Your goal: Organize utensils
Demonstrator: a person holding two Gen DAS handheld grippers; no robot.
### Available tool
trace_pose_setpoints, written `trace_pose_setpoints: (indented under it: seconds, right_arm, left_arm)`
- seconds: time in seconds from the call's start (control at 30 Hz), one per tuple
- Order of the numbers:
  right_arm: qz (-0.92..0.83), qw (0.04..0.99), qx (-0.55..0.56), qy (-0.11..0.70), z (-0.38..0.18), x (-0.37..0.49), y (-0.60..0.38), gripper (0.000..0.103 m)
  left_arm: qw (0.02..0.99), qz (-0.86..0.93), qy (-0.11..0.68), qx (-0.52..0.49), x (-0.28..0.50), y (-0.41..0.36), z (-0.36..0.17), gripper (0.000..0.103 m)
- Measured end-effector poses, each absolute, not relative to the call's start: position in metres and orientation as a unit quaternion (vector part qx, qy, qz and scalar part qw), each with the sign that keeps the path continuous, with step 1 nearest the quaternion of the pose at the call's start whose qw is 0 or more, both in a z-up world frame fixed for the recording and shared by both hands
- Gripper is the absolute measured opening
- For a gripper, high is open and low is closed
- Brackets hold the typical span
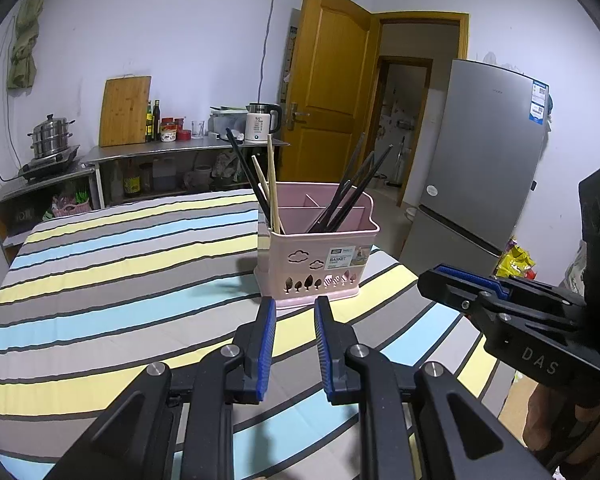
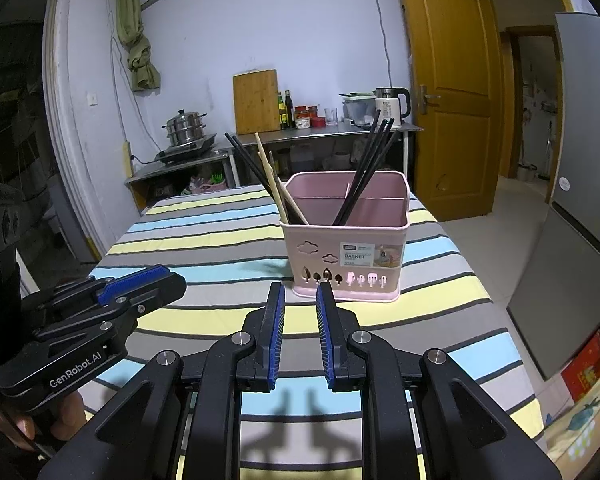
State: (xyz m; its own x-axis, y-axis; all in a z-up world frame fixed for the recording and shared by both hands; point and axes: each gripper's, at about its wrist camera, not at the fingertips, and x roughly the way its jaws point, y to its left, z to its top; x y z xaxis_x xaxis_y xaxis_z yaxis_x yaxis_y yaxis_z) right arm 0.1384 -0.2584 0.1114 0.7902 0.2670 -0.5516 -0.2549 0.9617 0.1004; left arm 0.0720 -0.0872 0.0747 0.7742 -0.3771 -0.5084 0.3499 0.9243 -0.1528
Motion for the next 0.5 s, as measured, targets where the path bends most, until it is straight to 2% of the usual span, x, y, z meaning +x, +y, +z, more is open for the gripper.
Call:
trace_pose_setpoints:
  seconds: [0.5]
  right_arm:
    - [0.139,0.945,0.012,0.297,0.1083,0.1393,-0.2575,0.017]
  left_arm:
    - [0.941,-0.197,0.273,-0.023,0.0702,-0.0894,0.0726,0.019]
